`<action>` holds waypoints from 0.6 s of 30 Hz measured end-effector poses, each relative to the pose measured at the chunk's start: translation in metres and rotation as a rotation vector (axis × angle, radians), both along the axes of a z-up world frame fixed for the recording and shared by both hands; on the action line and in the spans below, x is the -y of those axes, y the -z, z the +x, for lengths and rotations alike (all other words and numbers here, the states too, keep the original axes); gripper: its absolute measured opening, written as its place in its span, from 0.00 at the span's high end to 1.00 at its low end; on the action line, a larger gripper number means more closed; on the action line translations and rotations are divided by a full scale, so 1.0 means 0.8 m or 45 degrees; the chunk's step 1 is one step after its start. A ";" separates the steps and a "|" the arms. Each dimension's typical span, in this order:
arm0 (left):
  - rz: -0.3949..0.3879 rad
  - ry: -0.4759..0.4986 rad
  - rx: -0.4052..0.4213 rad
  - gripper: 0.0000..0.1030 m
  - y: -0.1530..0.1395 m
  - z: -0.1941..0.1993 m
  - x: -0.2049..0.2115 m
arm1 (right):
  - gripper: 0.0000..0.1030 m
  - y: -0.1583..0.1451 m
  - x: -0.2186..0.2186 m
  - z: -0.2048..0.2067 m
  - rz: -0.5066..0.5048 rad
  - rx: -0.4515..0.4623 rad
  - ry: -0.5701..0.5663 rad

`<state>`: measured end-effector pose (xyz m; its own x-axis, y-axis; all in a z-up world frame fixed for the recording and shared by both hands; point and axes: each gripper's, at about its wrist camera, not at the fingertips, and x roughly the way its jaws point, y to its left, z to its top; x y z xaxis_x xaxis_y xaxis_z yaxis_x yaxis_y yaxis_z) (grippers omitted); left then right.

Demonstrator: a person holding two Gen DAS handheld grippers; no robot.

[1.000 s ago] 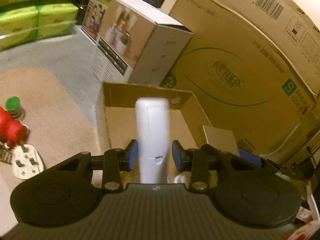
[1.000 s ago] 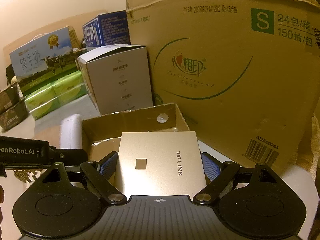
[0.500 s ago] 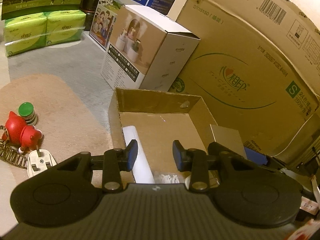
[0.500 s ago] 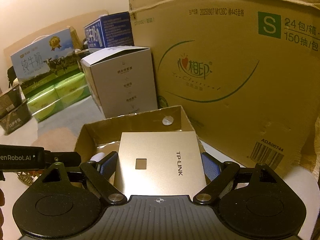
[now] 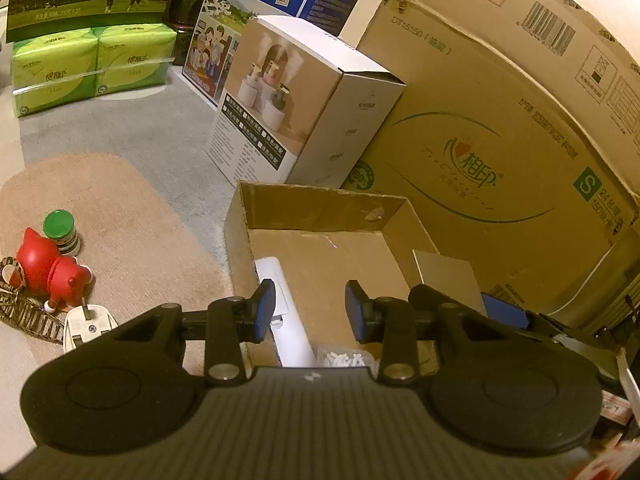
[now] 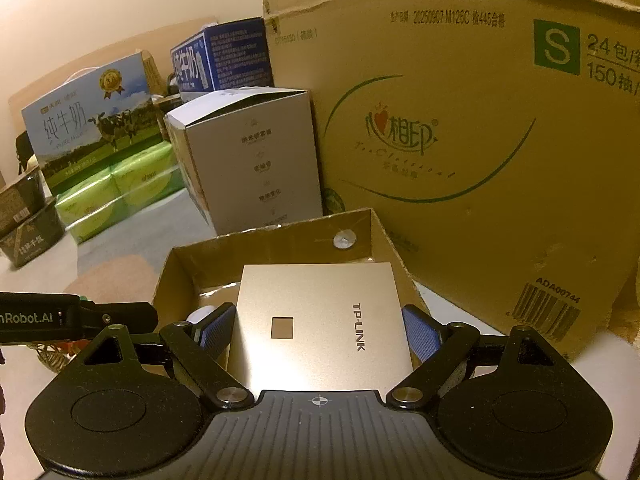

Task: Organize rigid objects
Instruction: 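Open the left tool to drop the remote while the right tool releases the panel into the tray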

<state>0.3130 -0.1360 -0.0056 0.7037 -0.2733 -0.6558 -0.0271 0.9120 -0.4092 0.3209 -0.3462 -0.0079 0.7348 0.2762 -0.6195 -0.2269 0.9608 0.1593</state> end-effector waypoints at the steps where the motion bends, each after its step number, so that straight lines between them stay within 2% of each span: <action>1: -0.001 0.000 -0.001 0.67 0.001 0.000 -0.001 | 0.15 0.001 0.000 0.001 0.001 -0.001 -0.001; 8: 0.027 0.005 0.013 0.67 0.001 0.001 -0.004 | 0.15 0.002 -0.004 0.005 0.026 0.003 -0.005; 13: 0.052 -0.013 0.033 0.53 -0.003 -0.004 -0.013 | 0.12 0.003 -0.005 0.001 -0.007 0.025 -0.017; 18: 0.075 -0.014 0.041 0.43 -0.007 -0.011 -0.022 | 0.11 0.000 0.001 -0.004 0.003 0.008 0.023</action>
